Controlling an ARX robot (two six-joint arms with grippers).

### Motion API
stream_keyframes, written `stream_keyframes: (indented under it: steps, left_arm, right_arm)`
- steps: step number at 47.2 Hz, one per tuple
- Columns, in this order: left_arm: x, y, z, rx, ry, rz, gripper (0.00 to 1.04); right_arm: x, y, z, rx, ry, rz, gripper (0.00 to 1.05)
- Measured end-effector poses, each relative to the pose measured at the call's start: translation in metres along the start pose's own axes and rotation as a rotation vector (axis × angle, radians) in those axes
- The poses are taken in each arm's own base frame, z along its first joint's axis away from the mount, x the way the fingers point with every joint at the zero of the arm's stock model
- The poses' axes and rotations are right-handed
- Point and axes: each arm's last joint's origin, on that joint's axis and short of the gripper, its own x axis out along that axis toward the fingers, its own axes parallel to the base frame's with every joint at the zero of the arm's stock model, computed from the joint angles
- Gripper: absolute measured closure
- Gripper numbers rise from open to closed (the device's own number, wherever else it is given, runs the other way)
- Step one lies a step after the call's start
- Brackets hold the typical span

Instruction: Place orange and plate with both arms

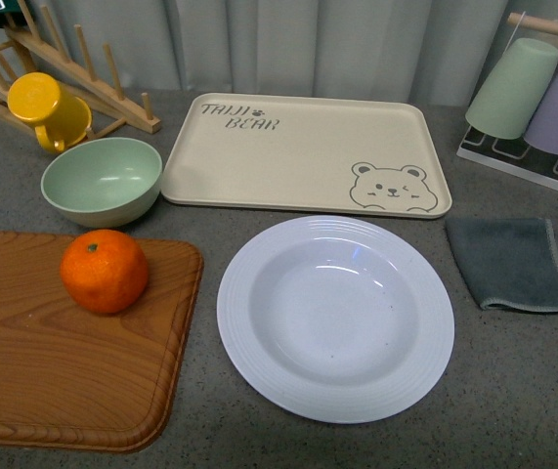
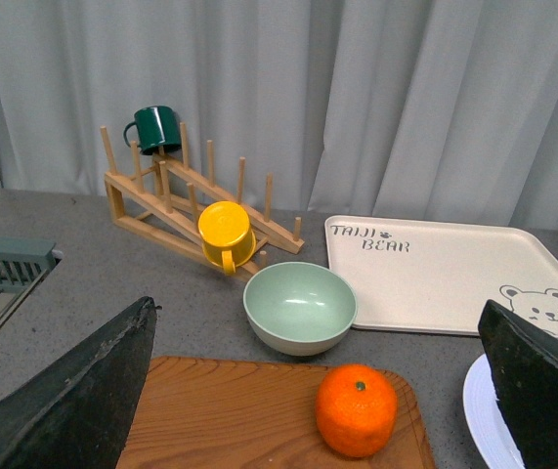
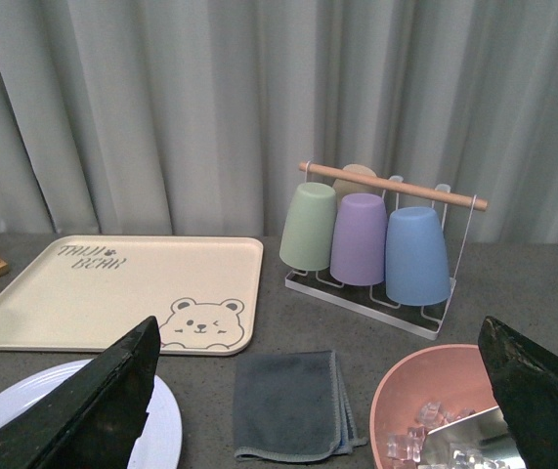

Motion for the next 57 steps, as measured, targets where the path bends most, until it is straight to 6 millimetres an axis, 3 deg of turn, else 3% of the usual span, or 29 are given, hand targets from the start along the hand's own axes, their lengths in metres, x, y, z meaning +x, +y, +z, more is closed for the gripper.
stream_keyframes:
  steps: [57]
  left_arm:
    - [0.0, 0.0, 0.0, 0.0, 0.0, 0.0, 0.06]
  right_arm:
    - [0.0, 0.0, 0.0, 0.0, 0.0, 0.0, 0.09]
